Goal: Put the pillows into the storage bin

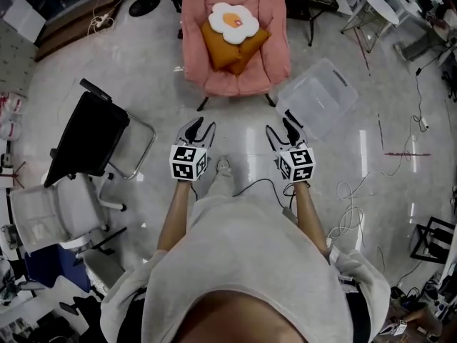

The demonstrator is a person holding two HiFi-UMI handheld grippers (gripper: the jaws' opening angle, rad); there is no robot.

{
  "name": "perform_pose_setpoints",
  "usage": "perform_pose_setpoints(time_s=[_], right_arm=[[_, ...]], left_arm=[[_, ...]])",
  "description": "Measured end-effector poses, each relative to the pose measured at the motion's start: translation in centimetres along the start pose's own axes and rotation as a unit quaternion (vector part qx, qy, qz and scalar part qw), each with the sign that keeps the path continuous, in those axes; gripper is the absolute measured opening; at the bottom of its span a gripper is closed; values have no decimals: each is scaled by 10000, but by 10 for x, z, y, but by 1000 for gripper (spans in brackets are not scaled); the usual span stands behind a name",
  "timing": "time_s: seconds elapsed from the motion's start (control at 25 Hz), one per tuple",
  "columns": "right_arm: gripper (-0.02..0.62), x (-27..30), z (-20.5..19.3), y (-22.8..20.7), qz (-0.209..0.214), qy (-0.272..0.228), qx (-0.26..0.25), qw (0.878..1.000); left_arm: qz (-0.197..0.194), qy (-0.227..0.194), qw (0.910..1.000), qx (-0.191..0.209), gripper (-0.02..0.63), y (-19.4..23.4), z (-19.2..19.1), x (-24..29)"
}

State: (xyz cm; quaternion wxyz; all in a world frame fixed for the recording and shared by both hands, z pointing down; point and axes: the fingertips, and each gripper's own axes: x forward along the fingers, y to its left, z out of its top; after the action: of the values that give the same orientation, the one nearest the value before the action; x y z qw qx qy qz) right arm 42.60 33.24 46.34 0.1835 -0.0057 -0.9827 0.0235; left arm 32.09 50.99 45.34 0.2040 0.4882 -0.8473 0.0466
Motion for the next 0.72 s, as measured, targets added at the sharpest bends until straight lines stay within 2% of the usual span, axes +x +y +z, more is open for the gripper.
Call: perform_pose_setpoints(time_s=[0.36,0.72], right_arm=[[227,110,51,-26,-123,60,-17,9999],[222,180,68,-41,-243,136,140,9995]], left_arm=[[-114,-76,9999,48,149,94,58,80],[-223,-26,9996,171,147,151,87,129]])
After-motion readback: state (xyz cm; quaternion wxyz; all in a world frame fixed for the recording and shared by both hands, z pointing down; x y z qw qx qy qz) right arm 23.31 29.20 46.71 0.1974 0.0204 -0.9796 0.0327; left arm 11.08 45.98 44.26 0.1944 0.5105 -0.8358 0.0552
